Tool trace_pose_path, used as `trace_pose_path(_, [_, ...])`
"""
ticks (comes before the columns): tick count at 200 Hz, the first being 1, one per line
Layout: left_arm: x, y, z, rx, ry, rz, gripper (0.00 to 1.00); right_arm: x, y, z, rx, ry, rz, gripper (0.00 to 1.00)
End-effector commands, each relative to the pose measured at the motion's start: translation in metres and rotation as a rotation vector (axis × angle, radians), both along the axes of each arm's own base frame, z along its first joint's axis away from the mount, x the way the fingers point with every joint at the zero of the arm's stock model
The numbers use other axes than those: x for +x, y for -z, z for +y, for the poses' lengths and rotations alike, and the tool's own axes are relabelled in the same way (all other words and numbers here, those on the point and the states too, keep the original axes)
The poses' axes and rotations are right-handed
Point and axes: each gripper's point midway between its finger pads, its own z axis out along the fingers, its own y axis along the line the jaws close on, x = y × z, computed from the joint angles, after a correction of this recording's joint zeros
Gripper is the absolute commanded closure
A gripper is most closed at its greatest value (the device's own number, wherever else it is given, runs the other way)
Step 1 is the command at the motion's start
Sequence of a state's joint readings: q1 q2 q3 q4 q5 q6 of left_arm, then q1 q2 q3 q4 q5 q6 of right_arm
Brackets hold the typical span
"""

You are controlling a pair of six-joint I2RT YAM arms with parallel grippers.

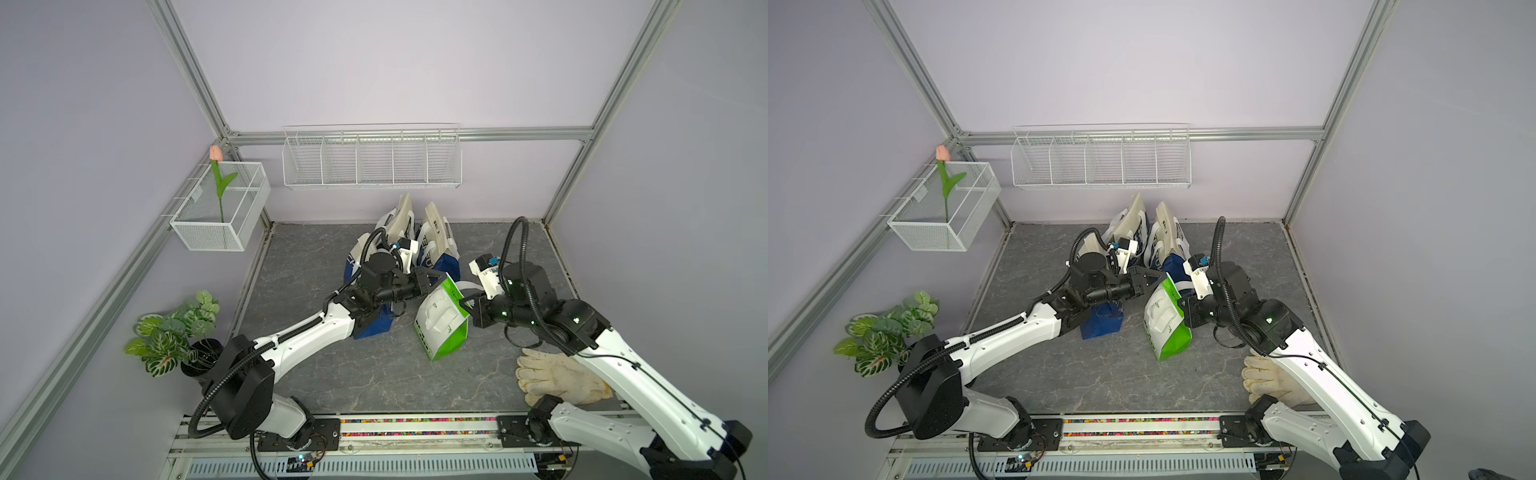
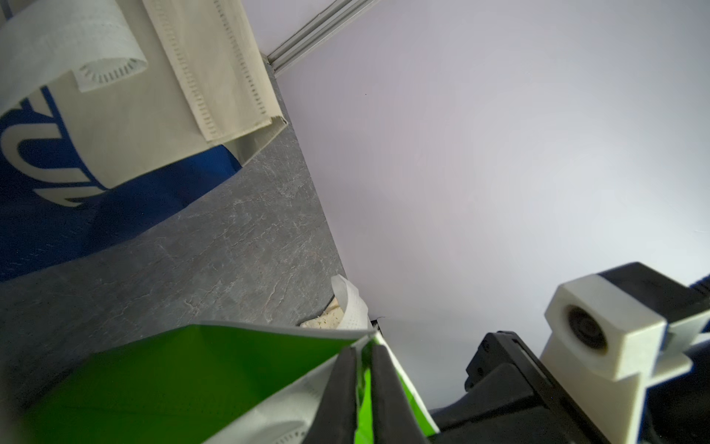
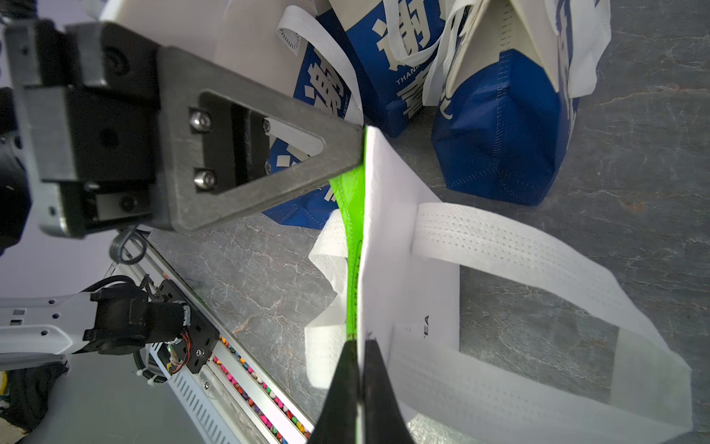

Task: Open the takeout bag
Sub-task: Place the takeout bag at the center of the board.

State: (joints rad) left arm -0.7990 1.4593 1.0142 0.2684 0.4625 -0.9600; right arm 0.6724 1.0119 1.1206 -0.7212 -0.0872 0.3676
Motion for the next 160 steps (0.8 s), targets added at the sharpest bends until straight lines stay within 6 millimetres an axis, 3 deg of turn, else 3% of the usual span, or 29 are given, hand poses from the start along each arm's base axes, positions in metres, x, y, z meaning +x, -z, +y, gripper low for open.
trace_pose_path(1, [-0.007,-0.014,-0.006,-0.044,0.045,-0.027,0.95,-0.002,-0.002,0.003,0.023,-0.016,0.01,0.93])
trace_pose_path(8, [-0.006,-0.013,-0.006,-0.041,0.044,-0.026,1.0,-0.002,-0.002,0.004,0.024,-0.017,0.011,0.93])
trace_pose_path(40, [-0.004,-0.015,-0.002,-0.006,0.014,-0.028,1.0,-0.001,-0.005,0.003,0.018,-0.008,0.008,0.9])
trace_pose_path(63, [-0.001,-0.017,0.012,0.053,-0.053,-0.038,1.0,0.001,-0.01,0.0,-0.002,-0.001,-0.002,0.84])
trace_pose_path(130, [-0.003,-0.018,0.04,0.082,-0.165,0.005,1.0,0.01,-0.029,0.004,-0.083,-0.023,-0.026,0.36])
trace_pose_path(160, [-0.007,-0.016,0.044,0.06,-0.176,0.029,1.0,0.01,-0.028,0.01,-0.094,-0.047,-0.032,0.32])
